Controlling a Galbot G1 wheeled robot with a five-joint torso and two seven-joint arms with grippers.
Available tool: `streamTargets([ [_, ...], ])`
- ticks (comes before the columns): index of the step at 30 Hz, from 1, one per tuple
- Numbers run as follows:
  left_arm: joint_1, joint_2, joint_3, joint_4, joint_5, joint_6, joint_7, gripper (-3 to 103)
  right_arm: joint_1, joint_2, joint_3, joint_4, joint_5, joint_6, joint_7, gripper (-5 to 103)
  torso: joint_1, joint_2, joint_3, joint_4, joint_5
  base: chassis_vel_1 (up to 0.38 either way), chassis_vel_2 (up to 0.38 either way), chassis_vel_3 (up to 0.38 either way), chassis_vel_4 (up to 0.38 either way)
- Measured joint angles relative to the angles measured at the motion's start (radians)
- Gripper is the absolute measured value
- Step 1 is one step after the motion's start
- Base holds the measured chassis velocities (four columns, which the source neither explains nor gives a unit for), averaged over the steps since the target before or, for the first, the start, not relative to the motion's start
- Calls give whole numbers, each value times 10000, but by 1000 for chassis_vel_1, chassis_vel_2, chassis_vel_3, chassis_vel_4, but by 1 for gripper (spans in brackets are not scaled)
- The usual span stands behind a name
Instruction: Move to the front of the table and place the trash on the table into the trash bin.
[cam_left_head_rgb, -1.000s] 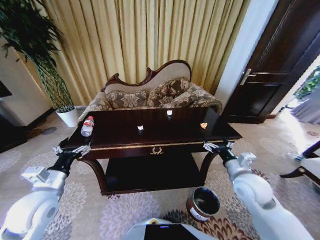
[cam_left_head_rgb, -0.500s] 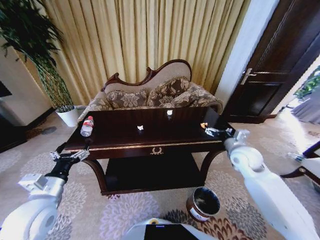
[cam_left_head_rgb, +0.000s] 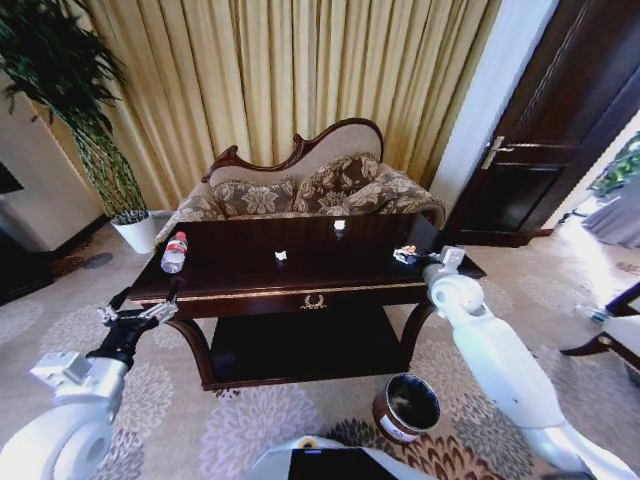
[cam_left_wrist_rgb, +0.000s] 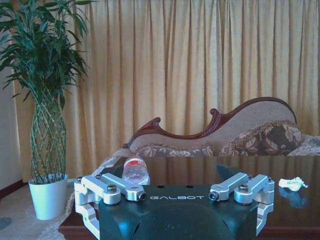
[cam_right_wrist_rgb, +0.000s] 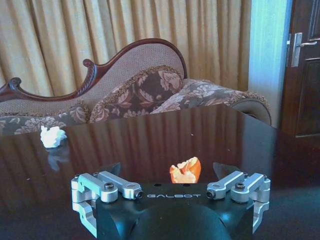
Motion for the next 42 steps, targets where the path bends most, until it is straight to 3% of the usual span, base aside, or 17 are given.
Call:
streamTargets([
  [4,17,-120,73,-34,64,-5,23,100,20,-7,3,-186,-126,69,-48,101,-1,0,-1,-1,0,0,0,0,0],
  [7,42,-175,94,-56,78,-35,47,100,-44,-56,78,-323,-242,207,-174,87,0,0,-1,-1,0,0,0,0,0],
  [9,41,-176,98,-59,78,-38,48,100,-48,-58,80,-355,-279,240,-197,87,0,0,-1,-1,0,0,0,0,0],
  [15,0,-142,114,-85,47,-50,43,100,-50,18,55,-552,-588,308,-199,59,0,0,-1,1,-1,0,0,0,0],
  [21,-26,-89,80,-101,-15,-56,43,100,-108,122,42,-708,-783,346,-320,43,0,0,-1,0,0,0,0,0,0],
  [23,-61,-76,75,-111,-39,-59,42,100,-155,176,32,-764,-880,433,-379,32,0,0,-1,1,0,0,0,0,0],
  [25,-66,-76,75,-114,-41,-61,42,100,-165,183,29,-765,-890,443,-381,32,0,0,-1,0,0,0,0,0,0],
  [27,-75,-80,76,-128,-56,-71,42,100,-217,186,7,-759,-931,488,-401,15,0,0,-1,1,0,0,0,0,0],
  [31,-81,-93,81,-130,-60,-83,43,100,-268,185,4,-730,-982,564,-406,10,0,0,-1,0,-1,0,0,0,0],
  [32,-82,-101,84,-130,-60,-93,43,100,-294,184,3,-721,-996,593,-406,2,0,0,-1,1,-1,0,0,0,0],
  [42,-125,-112,197,-151,-47,-158,73,100,-759,24,252,199,-920,1005,-284,0,0,0,-1,2,0,0,0,0,0],
])
